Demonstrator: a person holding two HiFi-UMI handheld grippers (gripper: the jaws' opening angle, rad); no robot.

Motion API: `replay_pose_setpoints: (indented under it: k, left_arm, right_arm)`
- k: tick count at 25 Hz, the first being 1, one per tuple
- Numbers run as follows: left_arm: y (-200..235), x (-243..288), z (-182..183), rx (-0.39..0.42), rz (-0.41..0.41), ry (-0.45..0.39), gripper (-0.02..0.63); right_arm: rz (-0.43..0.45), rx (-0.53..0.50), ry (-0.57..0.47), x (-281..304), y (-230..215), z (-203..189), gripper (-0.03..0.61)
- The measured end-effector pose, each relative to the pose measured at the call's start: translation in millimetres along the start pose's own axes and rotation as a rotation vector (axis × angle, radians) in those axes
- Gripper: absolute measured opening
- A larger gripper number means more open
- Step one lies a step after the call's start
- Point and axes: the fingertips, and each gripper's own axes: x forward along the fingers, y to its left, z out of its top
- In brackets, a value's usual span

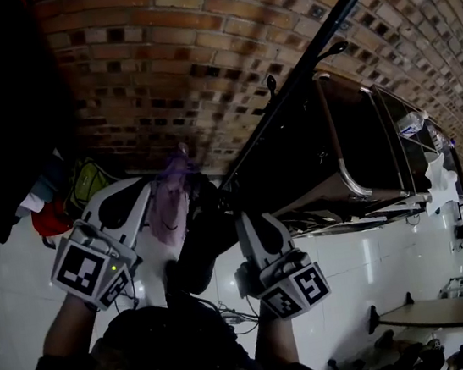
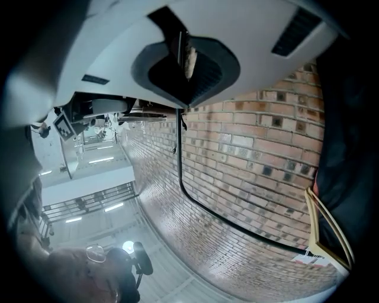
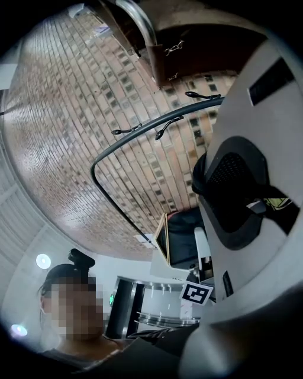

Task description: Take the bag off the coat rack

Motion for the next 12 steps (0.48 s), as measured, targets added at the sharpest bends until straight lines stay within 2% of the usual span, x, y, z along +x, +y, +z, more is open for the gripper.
replay_pose_setpoints:
  k: [12]
  left_arm:
    - [-29.6, -91.8, 2.6, -0.024, -0.004, -0.010, 0.034]
  right_arm:
    - [-0.052, 0.017, 0.025, -53.5, 67.1, -23.7, 0.051]
